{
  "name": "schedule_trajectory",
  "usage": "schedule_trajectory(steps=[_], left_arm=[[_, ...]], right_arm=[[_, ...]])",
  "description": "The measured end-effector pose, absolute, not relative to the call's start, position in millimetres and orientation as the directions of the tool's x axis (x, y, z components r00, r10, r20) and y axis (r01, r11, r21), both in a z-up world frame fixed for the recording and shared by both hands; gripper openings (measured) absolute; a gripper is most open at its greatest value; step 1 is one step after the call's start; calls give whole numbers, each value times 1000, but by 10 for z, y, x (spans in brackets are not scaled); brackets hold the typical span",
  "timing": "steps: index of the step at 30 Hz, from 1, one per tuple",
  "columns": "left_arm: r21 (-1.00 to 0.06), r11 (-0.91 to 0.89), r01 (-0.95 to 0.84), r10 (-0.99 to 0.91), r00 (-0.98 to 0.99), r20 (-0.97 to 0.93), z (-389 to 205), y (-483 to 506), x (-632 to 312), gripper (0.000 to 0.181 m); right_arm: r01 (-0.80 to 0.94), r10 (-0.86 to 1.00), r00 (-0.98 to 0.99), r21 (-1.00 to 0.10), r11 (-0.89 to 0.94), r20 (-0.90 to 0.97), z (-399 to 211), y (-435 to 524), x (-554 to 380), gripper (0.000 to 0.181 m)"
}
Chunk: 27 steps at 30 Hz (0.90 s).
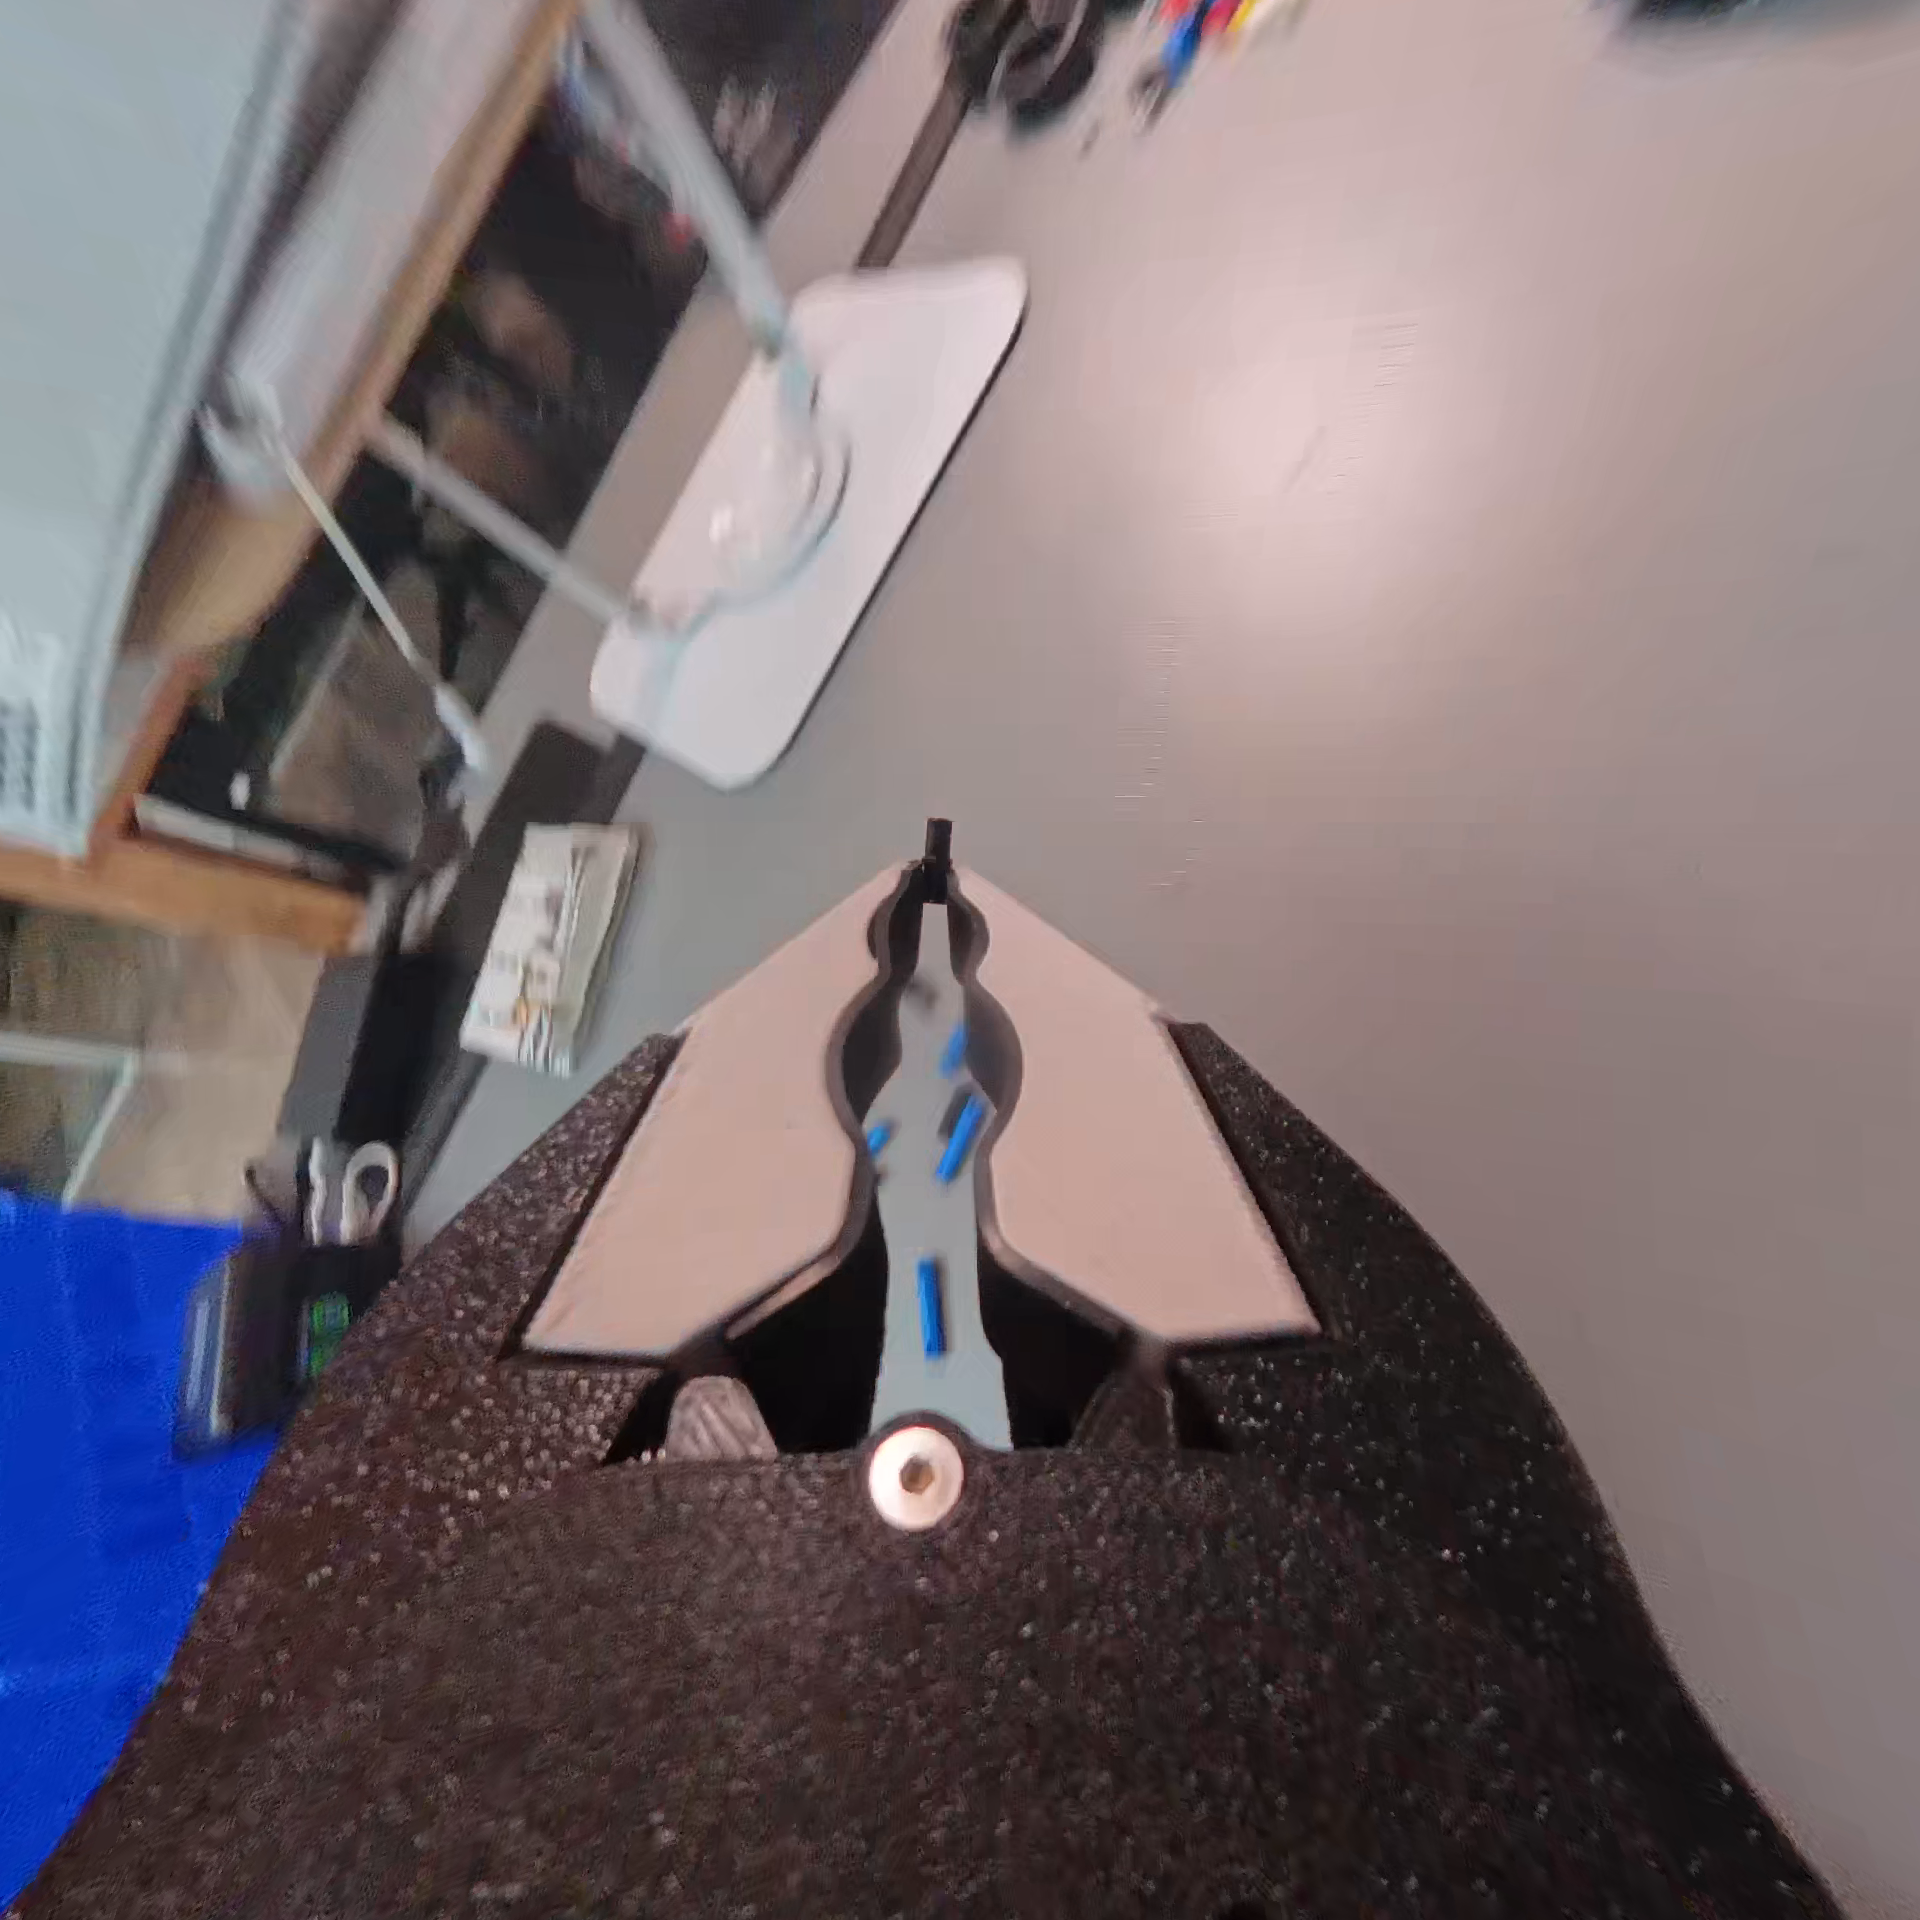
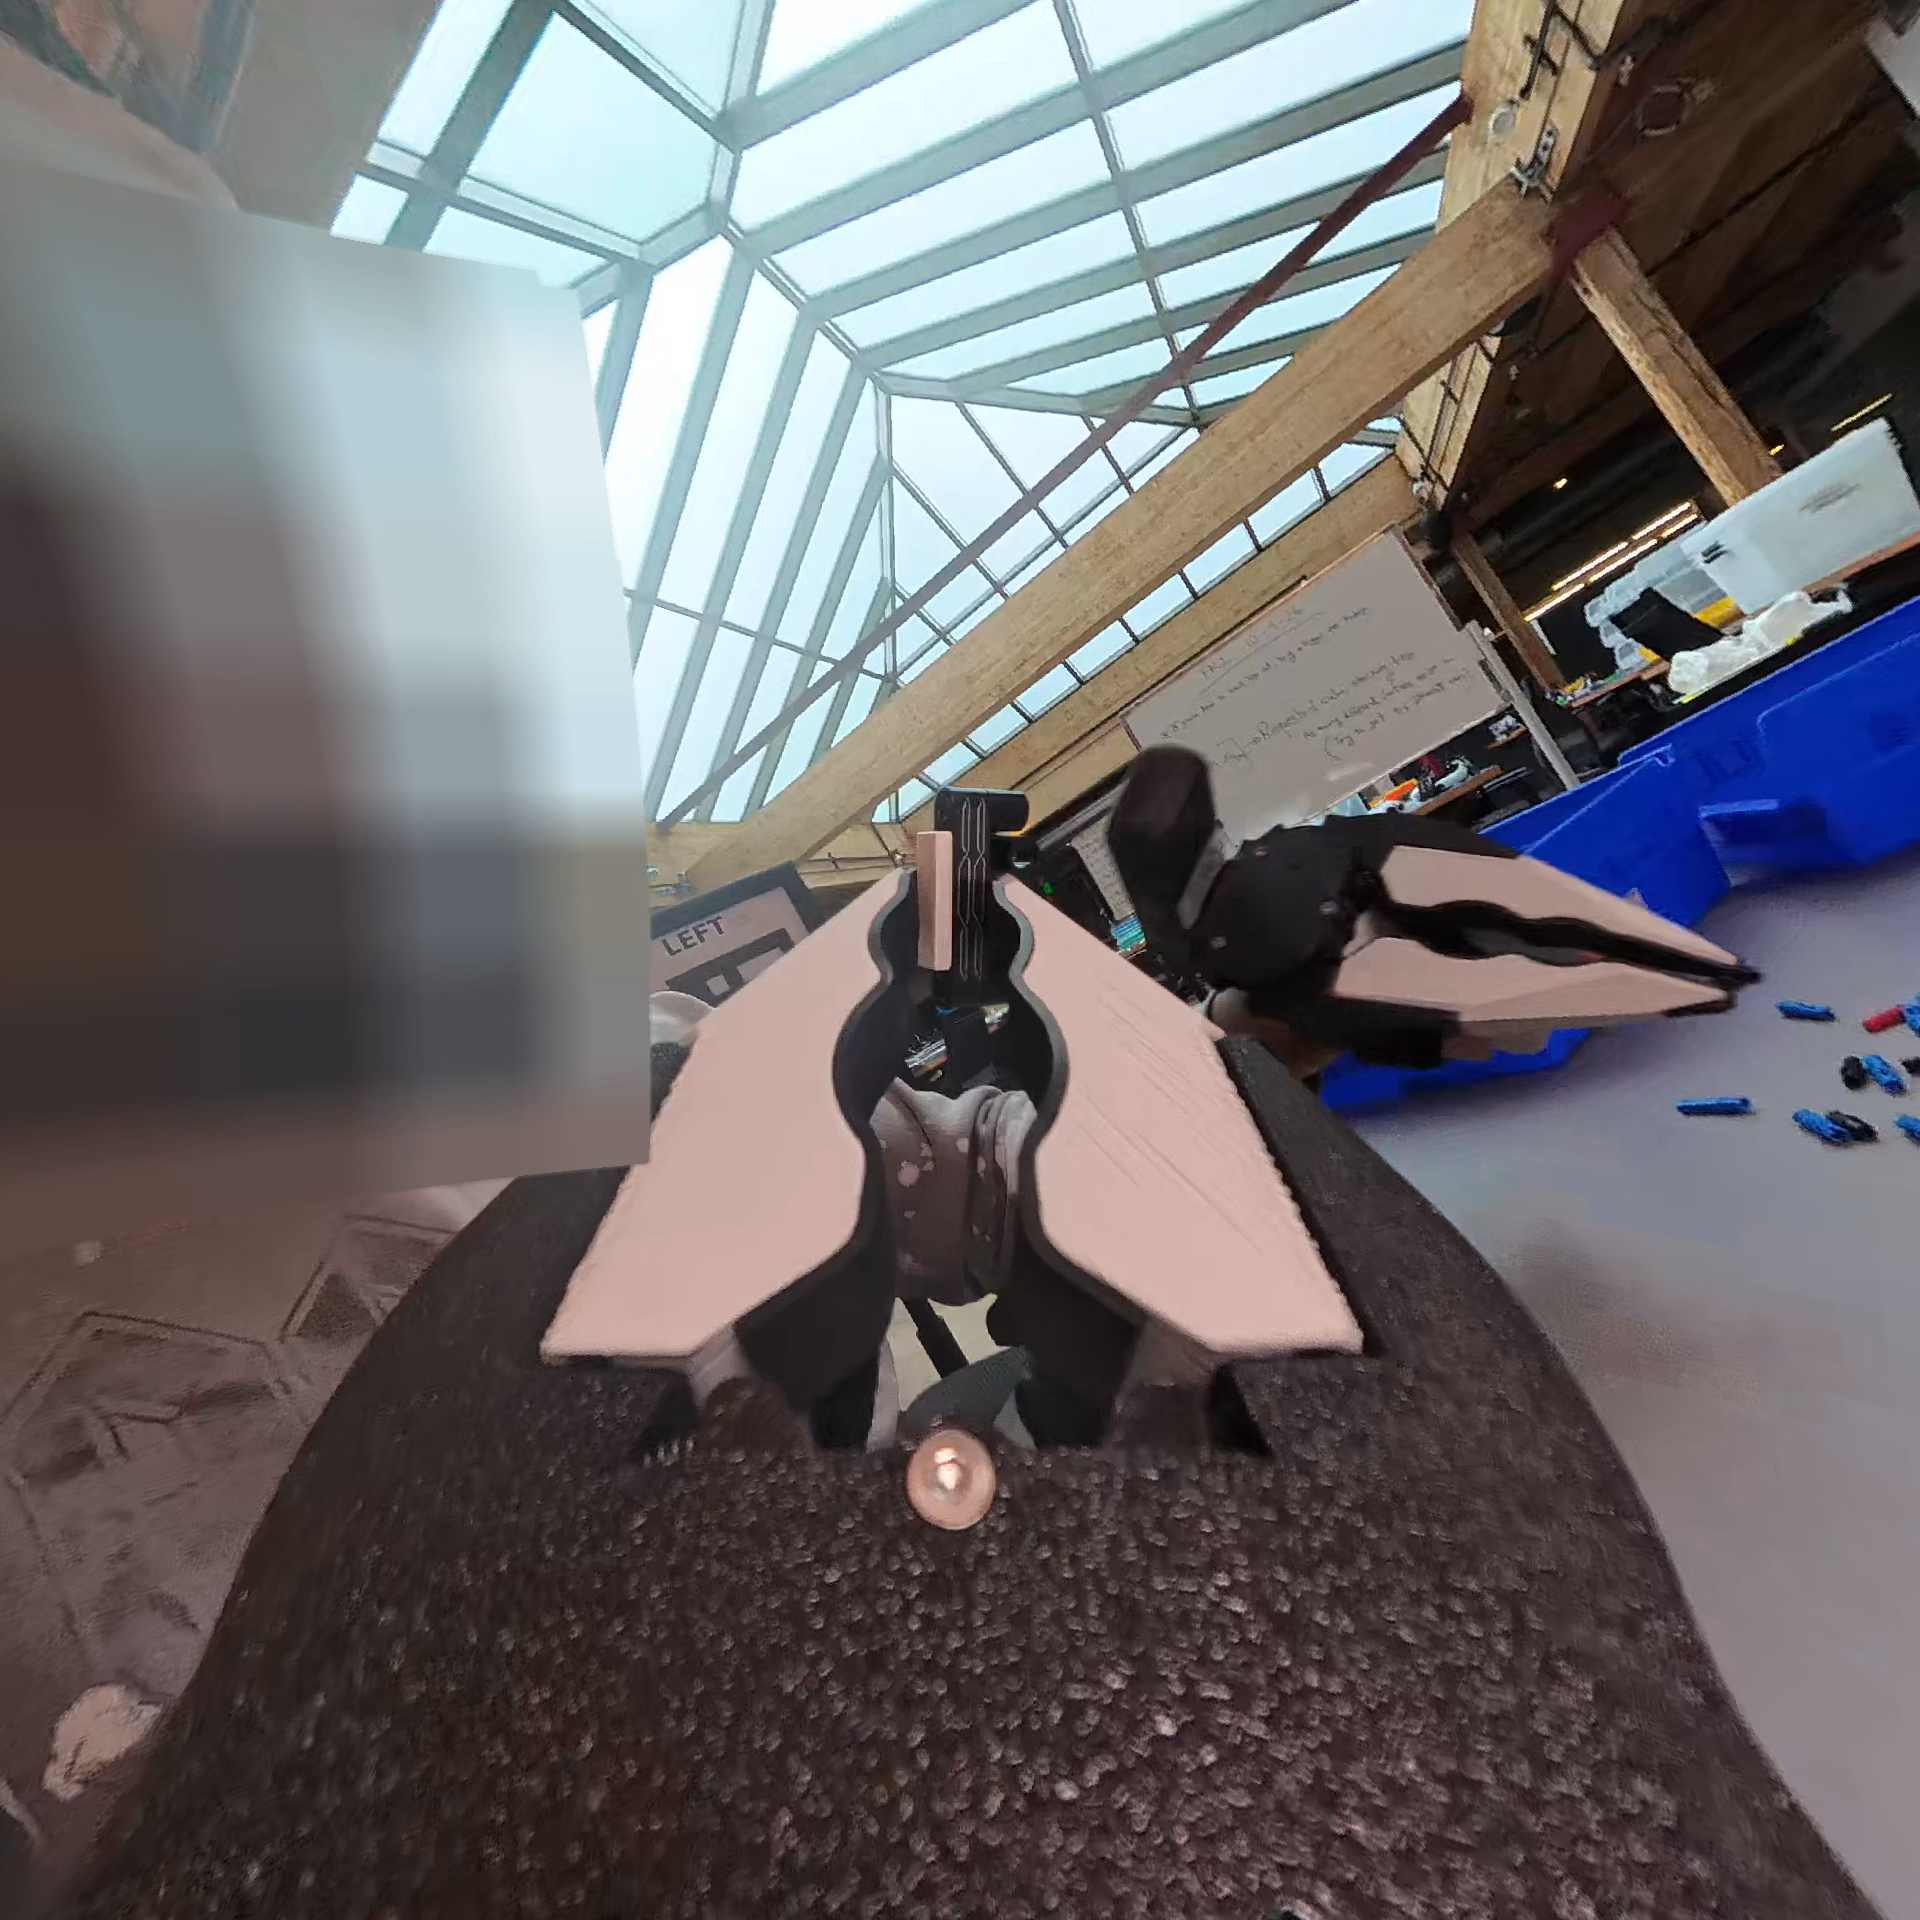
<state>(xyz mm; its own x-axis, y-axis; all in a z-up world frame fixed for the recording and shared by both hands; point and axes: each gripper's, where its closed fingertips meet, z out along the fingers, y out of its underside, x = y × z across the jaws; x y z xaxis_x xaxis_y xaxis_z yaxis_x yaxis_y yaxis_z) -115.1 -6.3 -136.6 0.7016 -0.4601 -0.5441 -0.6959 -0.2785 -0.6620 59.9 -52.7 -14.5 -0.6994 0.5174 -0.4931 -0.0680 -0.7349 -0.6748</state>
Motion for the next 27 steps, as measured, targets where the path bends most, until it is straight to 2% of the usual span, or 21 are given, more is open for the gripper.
schedule_trajectory(steps=[1,3,6,8,10,12,14,16,18,20,24,27], left_arm=[[-633,-400,-663,-405,747,-527,-1527,-2,-1456,4],[-631,-546,-551,-302,832,-465,-1767,42,-1913,4],[-654,-681,-329,-216,944,-250,-2055,-11,-2189,5],[-692,-686,-223,-176,974,-140,-2055,-7,-2221,9],[-725,-663,-186,-162,981,-104,-1976,6,-2213,27],[-781,-597,-184,-186,979,-88,-1802,27,-2087,36],[-845,-504,-180,-300,954,-24,-1582,15,-1746,41],[-906,-407,-118,-517,848,122,-1316,-119,-1156,40],[-942,-335,-10,-725,642,251,-1014,-389,-567,39],[-951,-305,56,-851,431,299,-785,-697,-147,40],[-959,-278,44,-920,274,280,-669,-985,232,36],[-962,-273,-23,-932,255,258,-752,-1060,317,21]], right_arm=[[-64,515,-700,-674,-736,-496,-151,-524,601,12],[-51,504,-697,-665,-745,-510,-172,-527,597,12],[-23,529,-667,-695,-718,-525,-254,-571,529,12],[-7,559,-636,-720,-694,-532,-330,-591,468,12],[3,616,-582,-759,-651,-531,-434,-600,394,12],[15,673,-533,-800,-599,-513,-526,-624,329,12],[18,725,-486,-834,-551,-489,-595,-636,266,13],[41,745,-478,-859,-510,-465,-646,-705,234,13],[67,747,-488,-872,-485,-453,-685,-790,211,13],[100,720,-520,-870,-483,-459,-696,-895,210,13],[162,653,-574,-850,-501,-494,-701,-1043,228,13],[199,643,-577,-850,-488,-504,-755,-1096,223,13]])
